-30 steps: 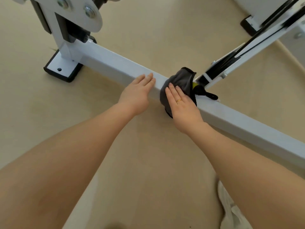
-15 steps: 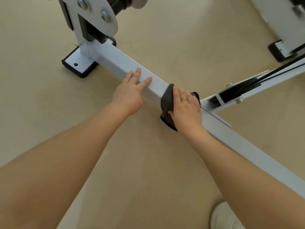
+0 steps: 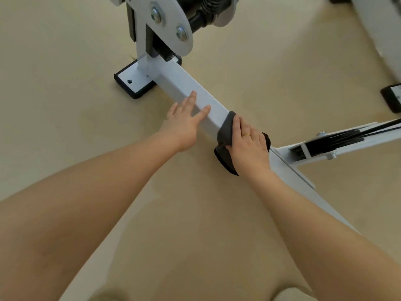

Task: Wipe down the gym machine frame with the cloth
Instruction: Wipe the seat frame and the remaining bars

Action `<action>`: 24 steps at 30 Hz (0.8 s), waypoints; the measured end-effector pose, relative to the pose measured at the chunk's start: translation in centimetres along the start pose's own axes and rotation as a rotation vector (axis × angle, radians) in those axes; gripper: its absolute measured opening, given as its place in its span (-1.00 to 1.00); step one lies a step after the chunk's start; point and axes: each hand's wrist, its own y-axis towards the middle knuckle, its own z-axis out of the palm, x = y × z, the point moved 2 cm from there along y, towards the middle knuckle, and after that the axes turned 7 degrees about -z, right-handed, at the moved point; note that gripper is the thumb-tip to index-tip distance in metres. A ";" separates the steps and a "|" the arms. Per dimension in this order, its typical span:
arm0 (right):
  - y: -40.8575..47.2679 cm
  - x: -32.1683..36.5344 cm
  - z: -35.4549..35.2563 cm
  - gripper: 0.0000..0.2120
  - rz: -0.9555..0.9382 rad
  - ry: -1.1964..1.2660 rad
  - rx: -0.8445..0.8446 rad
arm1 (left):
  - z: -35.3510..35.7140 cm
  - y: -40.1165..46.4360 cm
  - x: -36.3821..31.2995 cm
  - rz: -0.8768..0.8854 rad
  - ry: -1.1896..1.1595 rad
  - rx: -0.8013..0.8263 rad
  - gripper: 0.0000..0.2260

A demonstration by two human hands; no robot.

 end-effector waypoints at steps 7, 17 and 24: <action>4.1 1.9 -1.0 -0.36 -0.152 -0.075 -0.007 | -1.1 0.3 1.5 -0.024 -0.072 -0.044 -0.28; 6.5 3.6 -0.7 -0.39 -0.384 -0.022 -0.079 | -2.2 -0.7 5.8 -0.202 -0.089 -0.144 -0.43; 11.1 5.1 -1.8 -0.40 -0.584 -0.153 -0.073 | -1.0 -1.6 6.5 -0.295 -0.151 -0.126 -0.44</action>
